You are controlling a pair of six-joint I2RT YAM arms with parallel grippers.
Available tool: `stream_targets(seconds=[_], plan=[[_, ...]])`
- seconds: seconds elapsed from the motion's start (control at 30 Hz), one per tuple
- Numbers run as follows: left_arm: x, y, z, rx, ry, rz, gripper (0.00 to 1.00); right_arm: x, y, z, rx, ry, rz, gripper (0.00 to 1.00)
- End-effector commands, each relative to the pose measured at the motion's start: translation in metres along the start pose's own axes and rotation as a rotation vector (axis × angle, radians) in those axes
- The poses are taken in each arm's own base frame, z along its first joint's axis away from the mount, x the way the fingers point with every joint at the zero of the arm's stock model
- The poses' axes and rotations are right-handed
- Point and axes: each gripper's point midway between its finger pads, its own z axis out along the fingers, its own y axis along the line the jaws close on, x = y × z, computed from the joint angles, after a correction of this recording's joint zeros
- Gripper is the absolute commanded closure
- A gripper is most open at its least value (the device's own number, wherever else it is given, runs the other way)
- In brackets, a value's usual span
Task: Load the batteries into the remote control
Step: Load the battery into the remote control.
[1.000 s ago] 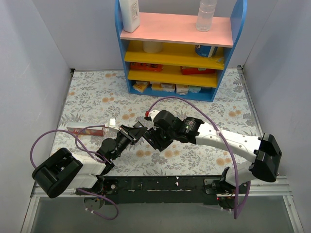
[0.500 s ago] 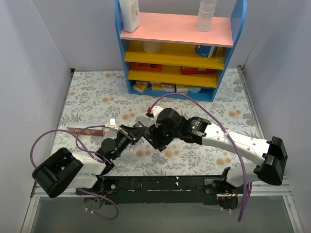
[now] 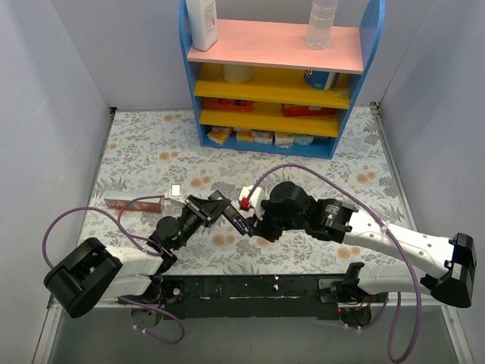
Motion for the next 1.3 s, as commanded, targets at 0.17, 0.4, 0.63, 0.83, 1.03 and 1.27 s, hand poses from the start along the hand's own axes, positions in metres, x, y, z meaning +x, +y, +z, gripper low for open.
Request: stream_targets(seconds=[0.17, 0.4, 0.63, 0.83, 1.03, 1.27], plan=[[0.008, 0.011, -0.013, -0.046, 0.033, -0.086, 1.0, -0.004, 0.019, 0.004, -0.103, -0.082, -0.335, 0.59], [0.013, 0.009, -0.014, -0.037, 0.064, -0.089, 1.0, -0.008, 0.025, 0.012, -0.119, -0.091, -0.379, 0.59], [0.012, 0.0, -0.01, -0.011, 0.064, -0.089, 1.0, -0.01, 0.026, 0.017, -0.124, -0.087, -0.38, 0.62], [0.013, -0.003, -0.011, -0.004, 0.071, -0.09, 1.0, -0.007, 0.026, 0.022, -0.124, -0.071, -0.378, 0.65], [0.013, -0.006, -0.011, 0.008, 0.075, -0.093, 1.0, -0.008, 0.023, 0.024, -0.108, -0.066, -0.376, 0.68], [0.016, -0.009, -0.011, 0.018, 0.092, -0.096, 1.0, -0.008, 0.018, 0.026, -0.082, -0.064, -0.376, 0.74]])
